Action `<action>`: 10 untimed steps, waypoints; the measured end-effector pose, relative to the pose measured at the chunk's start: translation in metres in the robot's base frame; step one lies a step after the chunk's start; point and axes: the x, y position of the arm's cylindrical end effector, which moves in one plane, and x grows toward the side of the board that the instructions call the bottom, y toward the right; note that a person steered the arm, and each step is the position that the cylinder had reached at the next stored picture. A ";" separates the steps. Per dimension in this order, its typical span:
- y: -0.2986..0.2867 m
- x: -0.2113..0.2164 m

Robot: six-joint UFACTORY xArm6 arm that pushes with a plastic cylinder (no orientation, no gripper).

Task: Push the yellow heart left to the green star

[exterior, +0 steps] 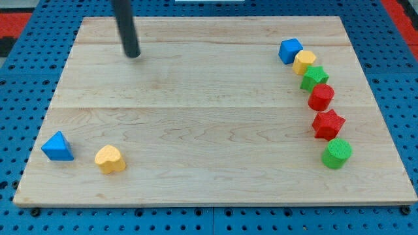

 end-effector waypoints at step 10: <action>0.161 0.059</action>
